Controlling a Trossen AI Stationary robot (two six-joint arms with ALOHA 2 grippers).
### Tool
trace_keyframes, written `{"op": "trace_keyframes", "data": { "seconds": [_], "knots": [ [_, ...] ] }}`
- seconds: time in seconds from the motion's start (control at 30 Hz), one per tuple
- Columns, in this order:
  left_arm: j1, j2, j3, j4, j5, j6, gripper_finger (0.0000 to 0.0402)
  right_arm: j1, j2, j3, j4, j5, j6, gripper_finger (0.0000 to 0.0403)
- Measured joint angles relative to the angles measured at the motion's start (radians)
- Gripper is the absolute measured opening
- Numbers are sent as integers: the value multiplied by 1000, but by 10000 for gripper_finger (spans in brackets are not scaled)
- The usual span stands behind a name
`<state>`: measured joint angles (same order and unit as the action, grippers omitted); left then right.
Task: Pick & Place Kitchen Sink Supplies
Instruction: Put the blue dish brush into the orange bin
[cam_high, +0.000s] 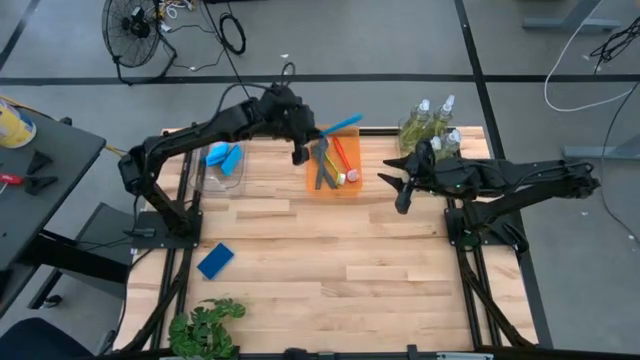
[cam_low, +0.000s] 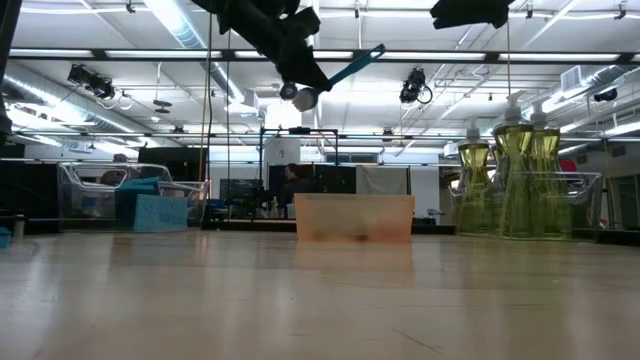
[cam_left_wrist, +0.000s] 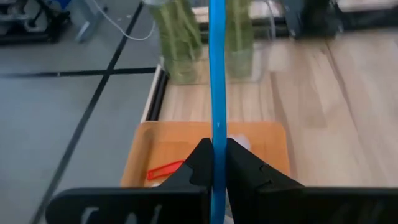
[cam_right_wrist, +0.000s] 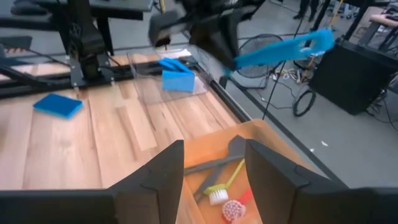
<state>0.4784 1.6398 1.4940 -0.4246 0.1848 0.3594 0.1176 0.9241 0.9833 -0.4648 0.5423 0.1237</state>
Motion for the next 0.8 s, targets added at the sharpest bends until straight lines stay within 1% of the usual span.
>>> {"op": "trace_keyframes", "data": {
  "seconds": [0.13, 0.3, 0.37, 0.57, 0.7, 0.8],
  "knots": [
    [38, 0, 0, 16, 15, -97, 27, 0, 39, 0, 10, 0, 0, 171],
    [77, 17, 0, 17, 38, -243, 24, 0, 73, 0, 81, 5, -18, 171],
    [88, 34, 0, 18, 60, -293, 26, 0, 84, 0, 103, 24, -29, 171],
    [99, 110, 0, 16, 82, -407, 29, 0, 98, 0, 112, 68, -31, 171],
    [97, 160, -1, 25, 87, -463, 27, 0, 101, 0, 112, 71, -31, 171],
    [97, 199, -1, 53, 117, -515, 30, -1, 100, 0, 113, 71, -31, 171]
  ]
}}
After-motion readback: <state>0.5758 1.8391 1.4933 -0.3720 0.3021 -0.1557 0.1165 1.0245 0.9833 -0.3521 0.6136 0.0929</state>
